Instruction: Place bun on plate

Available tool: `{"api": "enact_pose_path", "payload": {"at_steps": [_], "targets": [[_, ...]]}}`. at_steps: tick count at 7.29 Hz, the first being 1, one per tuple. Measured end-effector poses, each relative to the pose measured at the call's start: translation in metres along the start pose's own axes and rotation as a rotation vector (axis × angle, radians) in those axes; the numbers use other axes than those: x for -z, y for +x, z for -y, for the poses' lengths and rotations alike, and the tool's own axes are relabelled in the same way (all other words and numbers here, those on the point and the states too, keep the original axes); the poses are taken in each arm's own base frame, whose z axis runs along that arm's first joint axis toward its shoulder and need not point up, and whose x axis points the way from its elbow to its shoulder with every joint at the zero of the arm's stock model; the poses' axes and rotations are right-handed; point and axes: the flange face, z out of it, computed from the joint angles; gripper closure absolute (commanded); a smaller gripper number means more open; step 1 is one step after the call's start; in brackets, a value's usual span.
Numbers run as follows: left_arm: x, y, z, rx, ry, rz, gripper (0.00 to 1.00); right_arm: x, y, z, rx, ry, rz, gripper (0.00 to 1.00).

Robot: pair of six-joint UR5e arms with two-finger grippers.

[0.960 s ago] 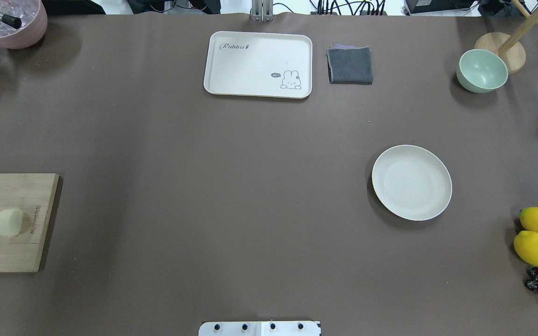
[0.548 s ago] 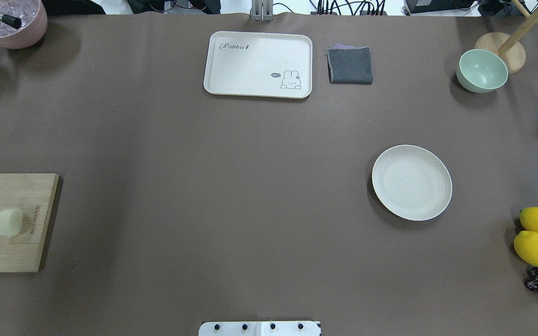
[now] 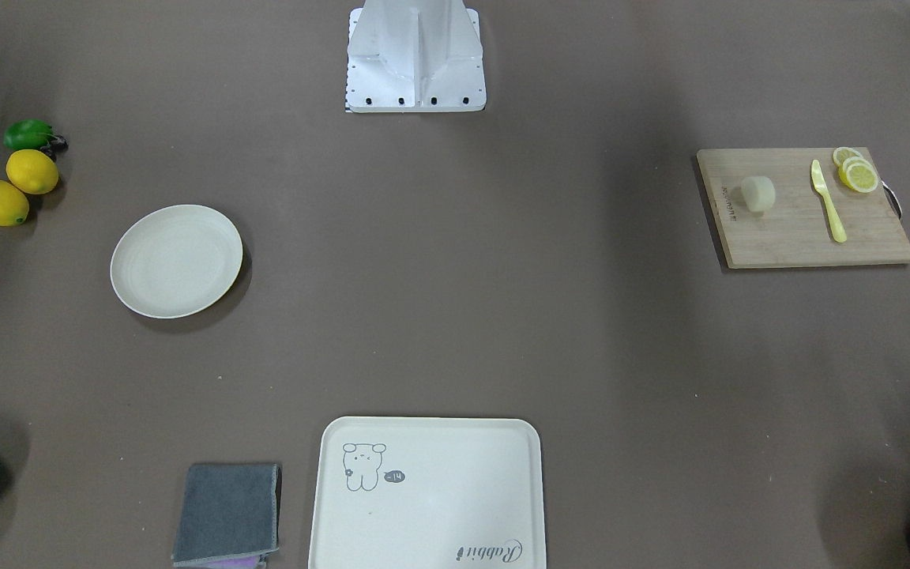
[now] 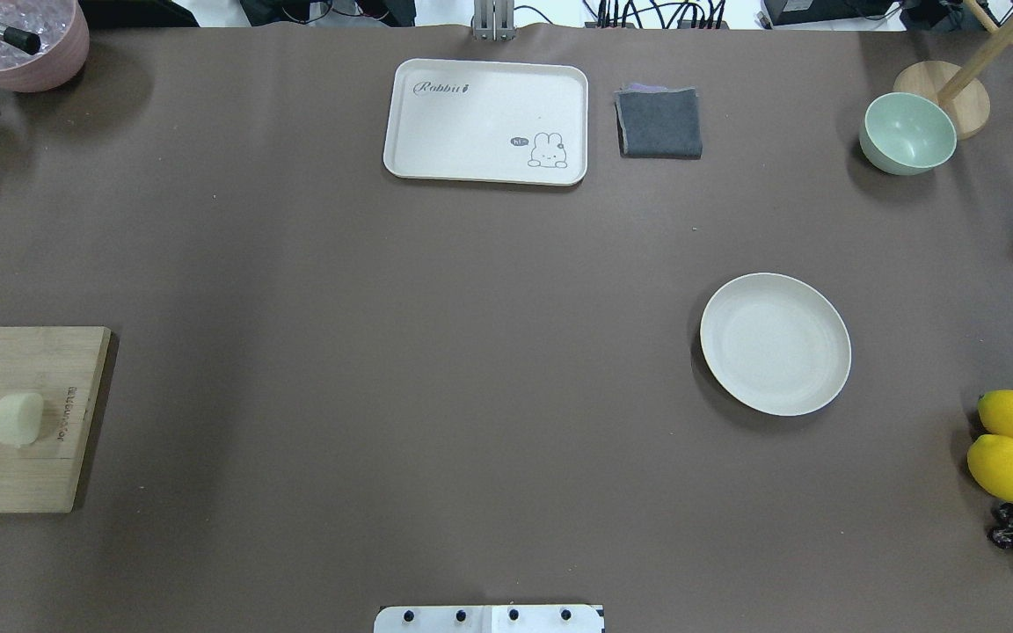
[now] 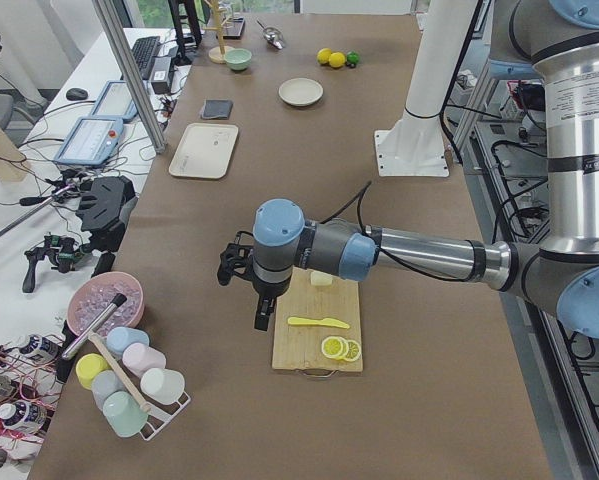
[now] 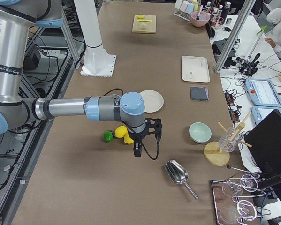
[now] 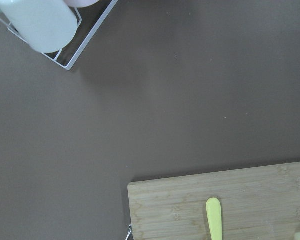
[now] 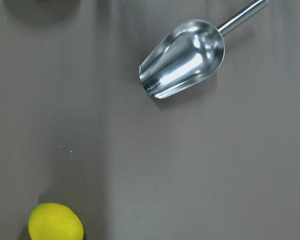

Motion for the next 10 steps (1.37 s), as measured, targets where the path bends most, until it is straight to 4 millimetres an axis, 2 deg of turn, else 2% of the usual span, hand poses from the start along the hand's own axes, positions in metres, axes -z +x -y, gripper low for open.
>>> {"api": "enact_pose_path", "payload": {"at_steps": [2, 5, 7, 9, 10], "targets": [[0.01, 0.012, 0.024, -0.092, 0.102, -0.02, 0.03, 0.021, 0.006, 0.01, -0.024, 0.051, 0.018, 0.0], [0.018, 0.027, 0.031, -0.169, 0.157, -0.115, 0.02, 0.031, 0.013, 0.003, -0.033, 0.081, 0.047, 0.0], [0.022, 0.035, 0.032, -0.216, 0.201, -0.131, 0.02, 0.036, 0.004, 0.005, 0.009, 0.125, 0.061, 0.0], [0.01, 0.051, 0.032, -0.231, 0.175, -0.172, 0.02, 0.026, -0.013, 0.007, 0.03, 0.119, 0.102, 0.0], [0.0, 0.061, 0.028, -0.214, 0.159, -0.202, 0.02, 0.016, -0.03, 0.01, 0.01, 0.11, 0.12, 0.0]]}}
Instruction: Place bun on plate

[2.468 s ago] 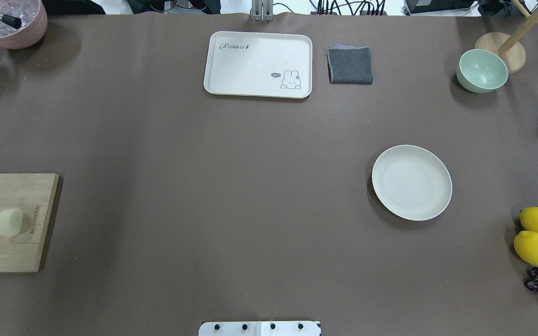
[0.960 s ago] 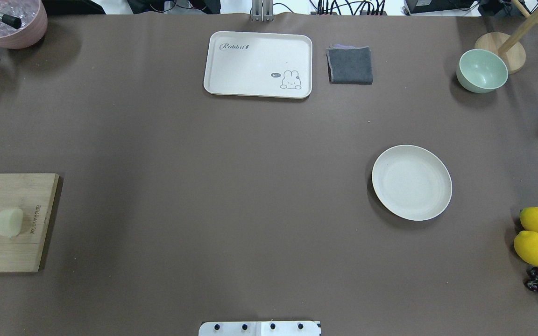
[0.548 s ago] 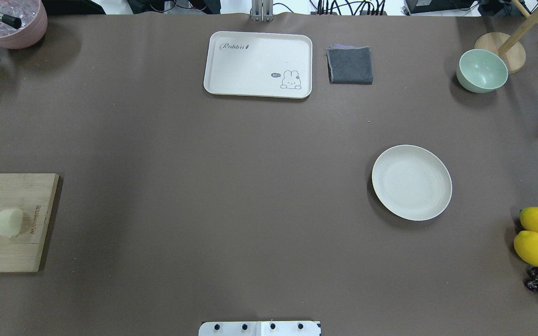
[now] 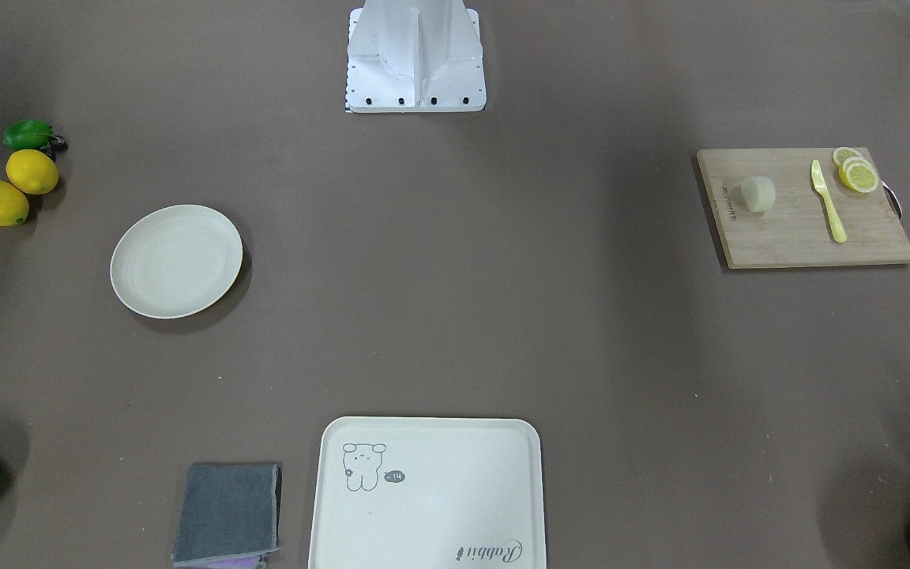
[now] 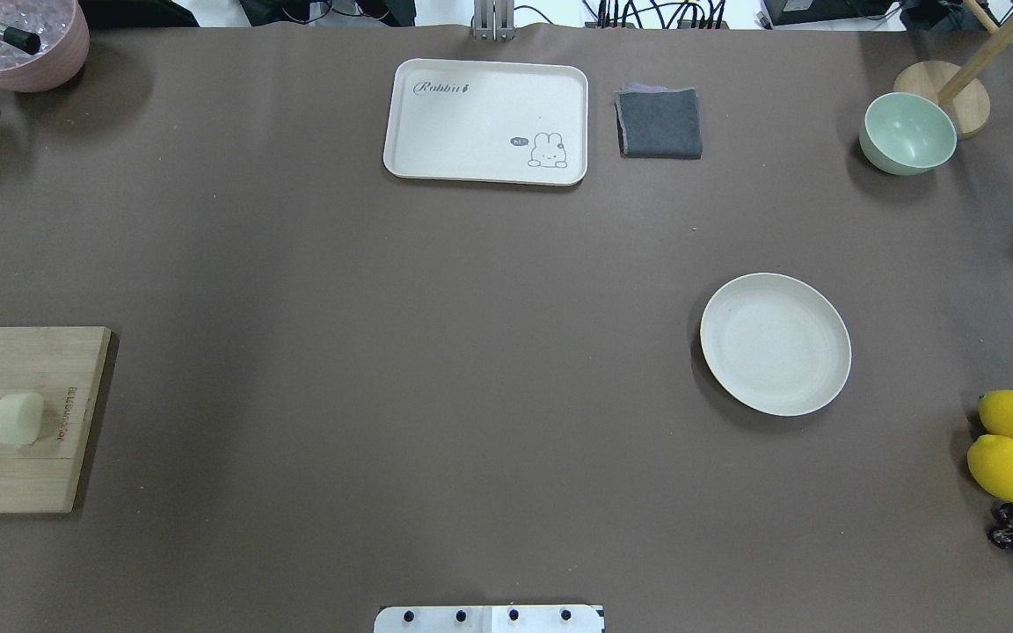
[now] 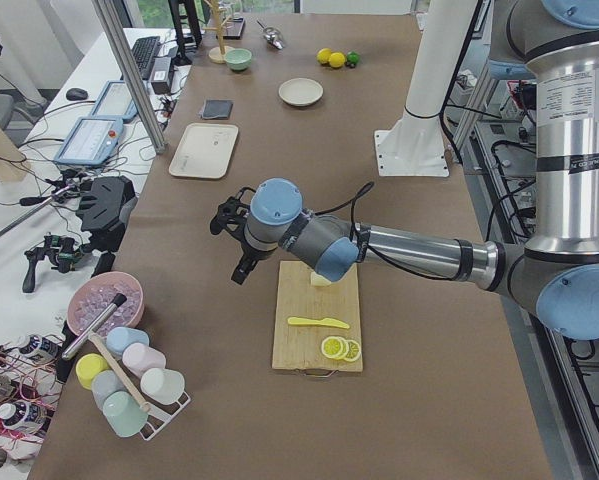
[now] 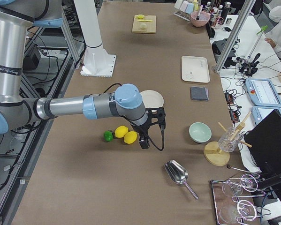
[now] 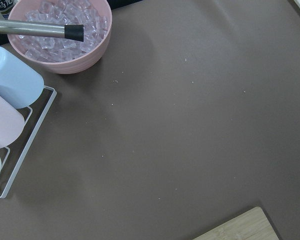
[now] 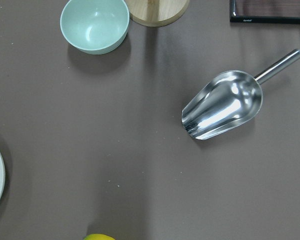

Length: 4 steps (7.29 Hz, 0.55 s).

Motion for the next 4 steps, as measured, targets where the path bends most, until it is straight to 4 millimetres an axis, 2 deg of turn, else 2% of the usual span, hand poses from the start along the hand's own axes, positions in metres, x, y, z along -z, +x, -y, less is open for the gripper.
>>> {"api": "enact_pose_path", "payload": {"at_steps": [1, 3, 4], "targets": [[-0.011, 0.01, -0.005, 0.011, 0.001, -0.026, 0.02, -0.016, -0.019, 0.001, -0.024, -0.004, 0.019, 0.0], [-0.026, 0.029, -0.013, 0.023, 0.01, -0.064, 0.02, -0.068, -0.062, -0.005, -0.045, -0.025, 0.071, 0.01], [-0.03, 0.03, -0.017, 0.029, 0.008, -0.067, 0.02, -0.095, -0.078, -0.01, -0.053, -0.03, 0.093, 0.01]]}}
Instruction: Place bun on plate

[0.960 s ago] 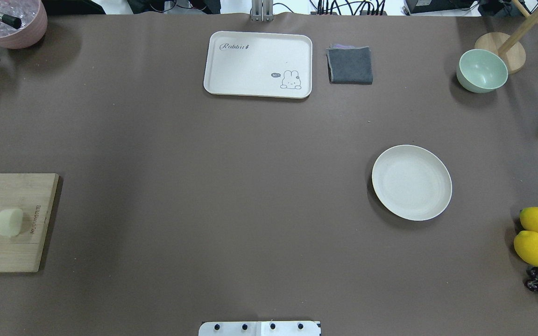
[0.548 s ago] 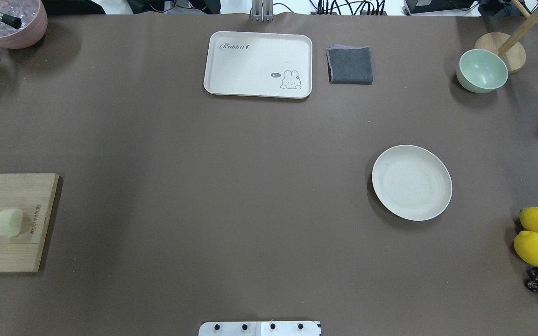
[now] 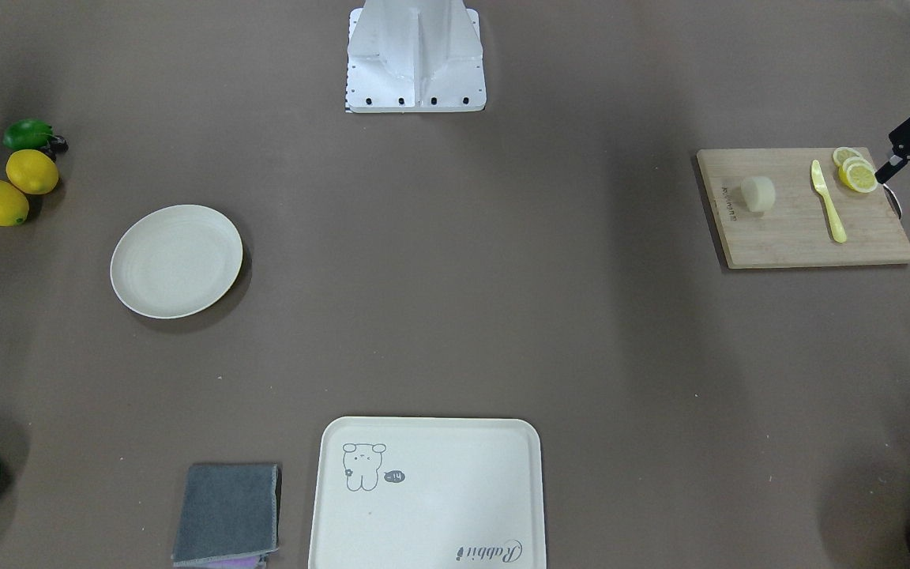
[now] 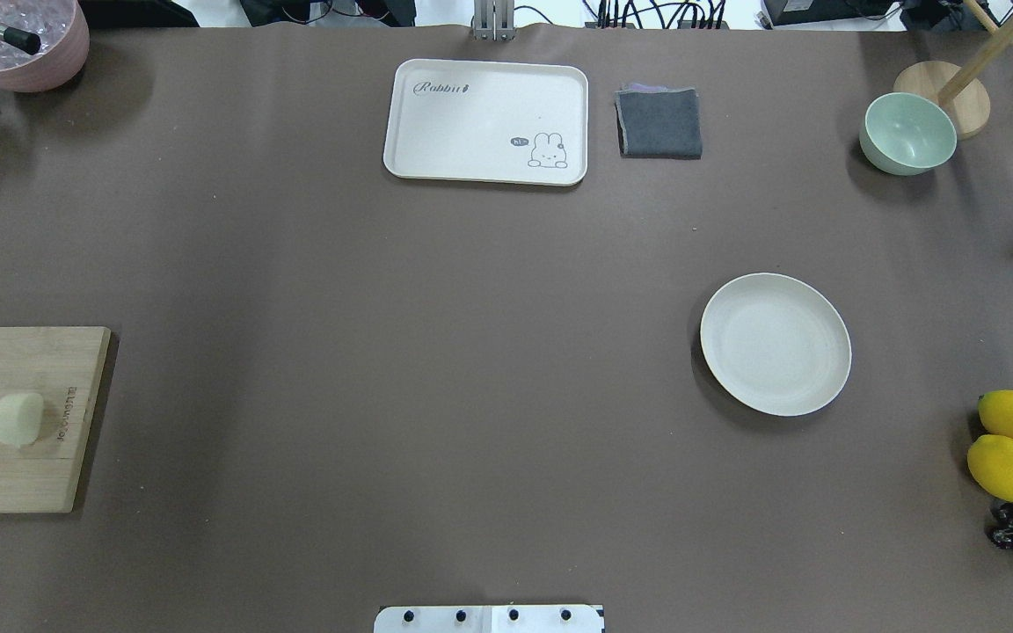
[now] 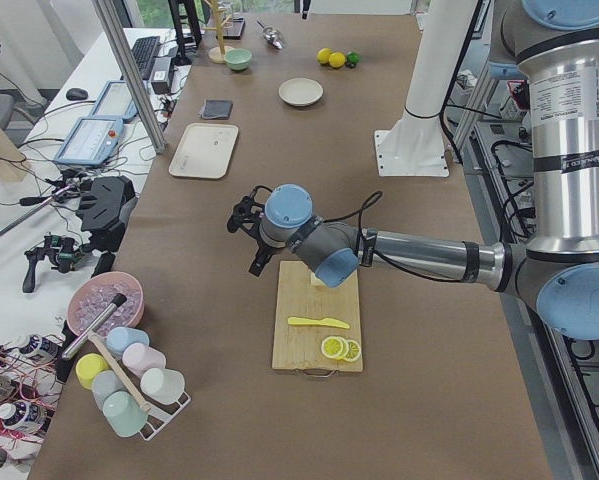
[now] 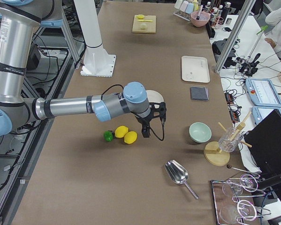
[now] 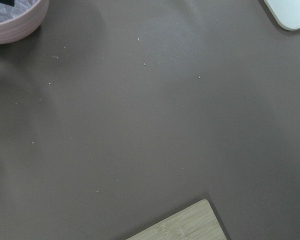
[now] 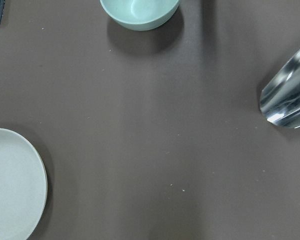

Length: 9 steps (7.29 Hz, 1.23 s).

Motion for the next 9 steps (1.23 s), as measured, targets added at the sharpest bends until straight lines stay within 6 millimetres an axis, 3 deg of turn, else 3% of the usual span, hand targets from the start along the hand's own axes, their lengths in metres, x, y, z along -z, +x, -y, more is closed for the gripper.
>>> {"api": "enact_pose_path", "payload": {"at_steps": [4, 6, 7, 8, 9], "targets": [[-0.003, -0.004, -0.006, 0.007, -0.006, 0.003, 0.02, -0.101, -0.091, -0.015, -0.08, 0.021, 0.012, 0.1], [-0.003, -0.004, -0.006, 0.005, -0.006, 0.003, 0.02, -0.16, -0.122, -0.03, -0.111, 0.058, 0.051, 0.39], [-0.003, -0.004, -0.007, 0.004, -0.005, 0.003, 0.02, -0.179, -0.133, -0.04, -0.128, 0.071, 0.071, 0.51], [-0.002, -0.004, -0.007, 0.002, -0.003, 0.004, 0.02, -0.192, -0.142, -0.051, -0.143, 0.077, 0.079, 0.94], [-0.002, -0.005, -0.01, 0.0, 0.0, 0.004, 0.02, -0.2, -0.151, -0.059, -0.155, 0.08, 0.081, 1.0]]}}
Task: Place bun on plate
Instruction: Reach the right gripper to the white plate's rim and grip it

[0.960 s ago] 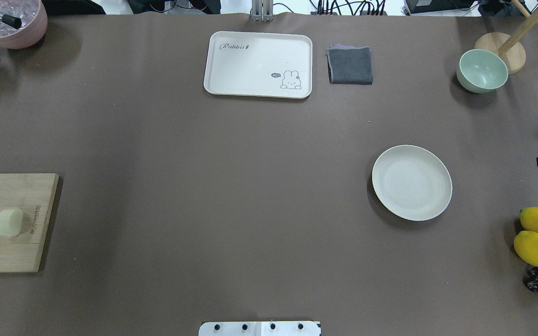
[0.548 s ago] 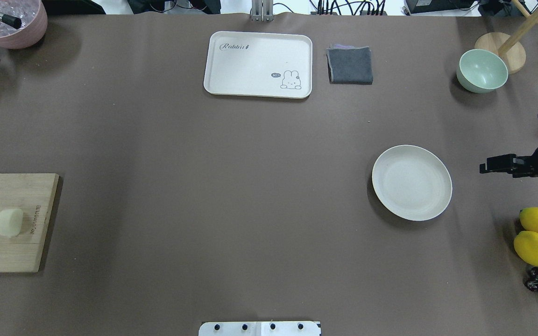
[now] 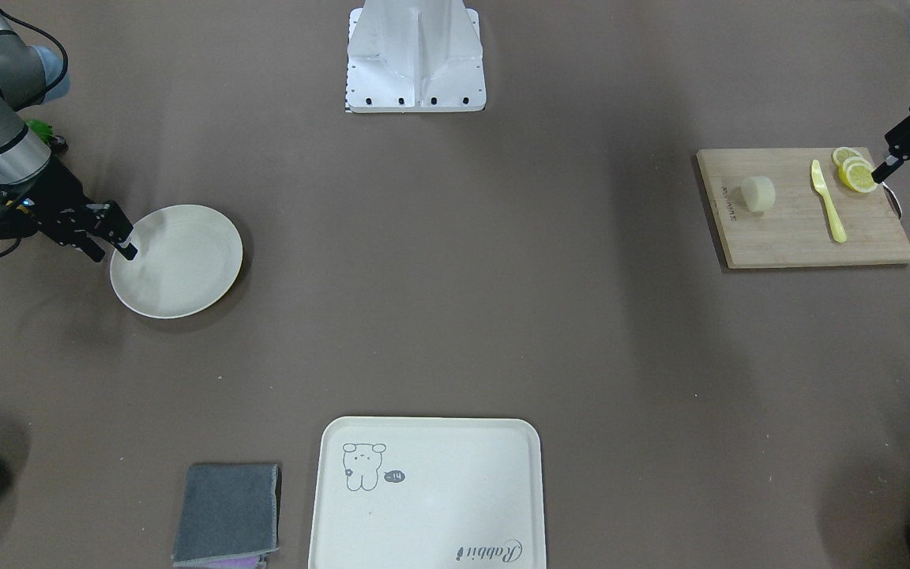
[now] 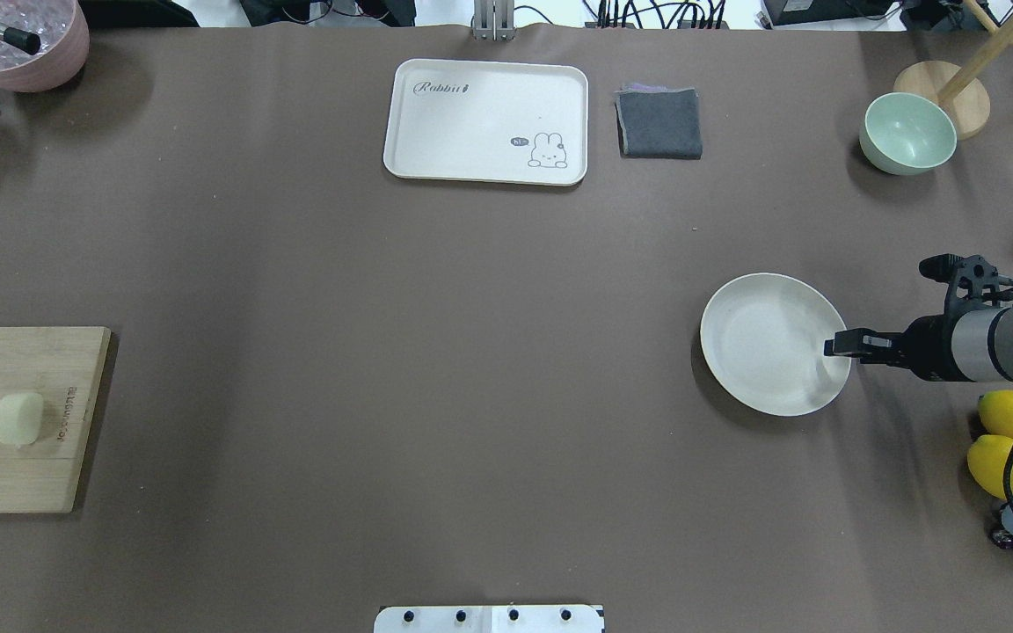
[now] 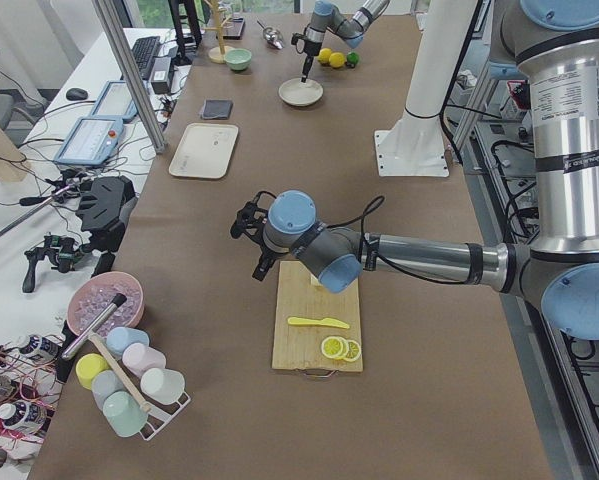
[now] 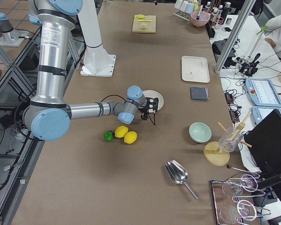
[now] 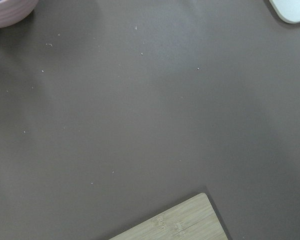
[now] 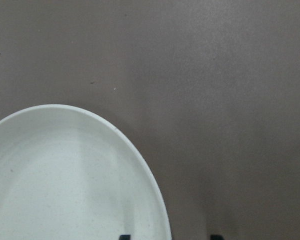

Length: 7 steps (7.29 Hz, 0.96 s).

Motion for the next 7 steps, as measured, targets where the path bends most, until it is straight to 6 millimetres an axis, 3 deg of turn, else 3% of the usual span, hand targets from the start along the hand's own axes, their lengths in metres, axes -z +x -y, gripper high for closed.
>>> {"api": "enact_pose_path", "payload": {"at_steps": [5, 6, 7], "targets": [[0.003, -0.003, -0.015, -0.005, 0.011, -0.001, 0.02, 0.006, -0.047, -0.027, -0.009, -0.005, 0.062, 1.0], [0.003, -0.003, -0.015, -0.006, 0.012, -0.001, 0.02, 0.004, -0.068, -0.033, -0.037, 0.004, 0.073, 1.0], [0.003, -0.003, -0.016, -0.006, 0.012, -0.001, 0.02, 0.0, -0.105, -0.036, -0.086, 0.007, 0.075, 1.0]]}}
